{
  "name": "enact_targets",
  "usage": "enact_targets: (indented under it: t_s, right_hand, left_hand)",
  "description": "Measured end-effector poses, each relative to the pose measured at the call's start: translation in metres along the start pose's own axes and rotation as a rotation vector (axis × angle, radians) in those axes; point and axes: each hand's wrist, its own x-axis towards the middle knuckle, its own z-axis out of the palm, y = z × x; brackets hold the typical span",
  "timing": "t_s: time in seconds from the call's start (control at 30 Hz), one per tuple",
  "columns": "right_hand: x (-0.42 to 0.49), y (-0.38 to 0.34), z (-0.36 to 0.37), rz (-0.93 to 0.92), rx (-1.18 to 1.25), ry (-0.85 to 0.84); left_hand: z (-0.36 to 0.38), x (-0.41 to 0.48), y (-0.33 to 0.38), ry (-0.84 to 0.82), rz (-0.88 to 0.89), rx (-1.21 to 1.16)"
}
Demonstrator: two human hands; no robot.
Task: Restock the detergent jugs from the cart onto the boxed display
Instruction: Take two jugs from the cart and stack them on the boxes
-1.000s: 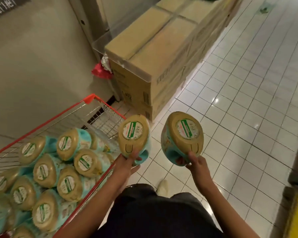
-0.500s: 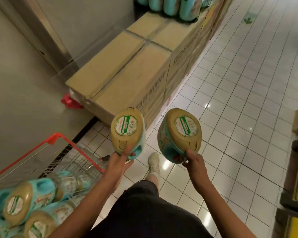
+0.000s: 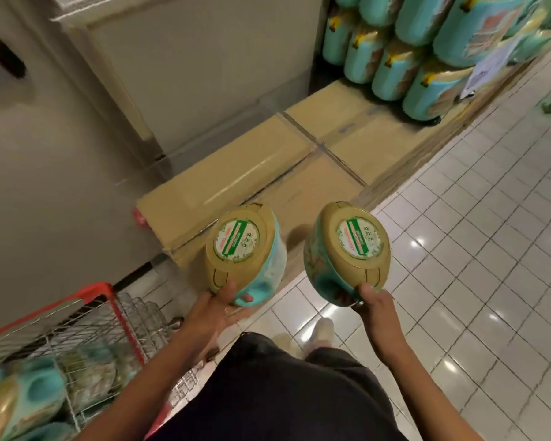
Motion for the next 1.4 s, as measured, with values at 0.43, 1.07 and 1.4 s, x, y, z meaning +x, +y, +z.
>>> enact_targets:
  t_s: [0.43,1.07,1.4]
  right_hand:
    - [0.233,-0.081,0.041,-0.108,-0.078,-0.624]
    - [0.316,-0.116,0.08,-0.234,-0.24,-0.85]
    - [0.319,-0.133,0.074,-0.295,-0.216,-0.619]
  left_hand:
    - [0.034,0.075,0.05,0.52,0.328,-0.324]
    - [0.062,0.103,0.057,0.825,0.212,0.101]
    - [-0.06,0.117,0.119,0.613,0.478,0.534]
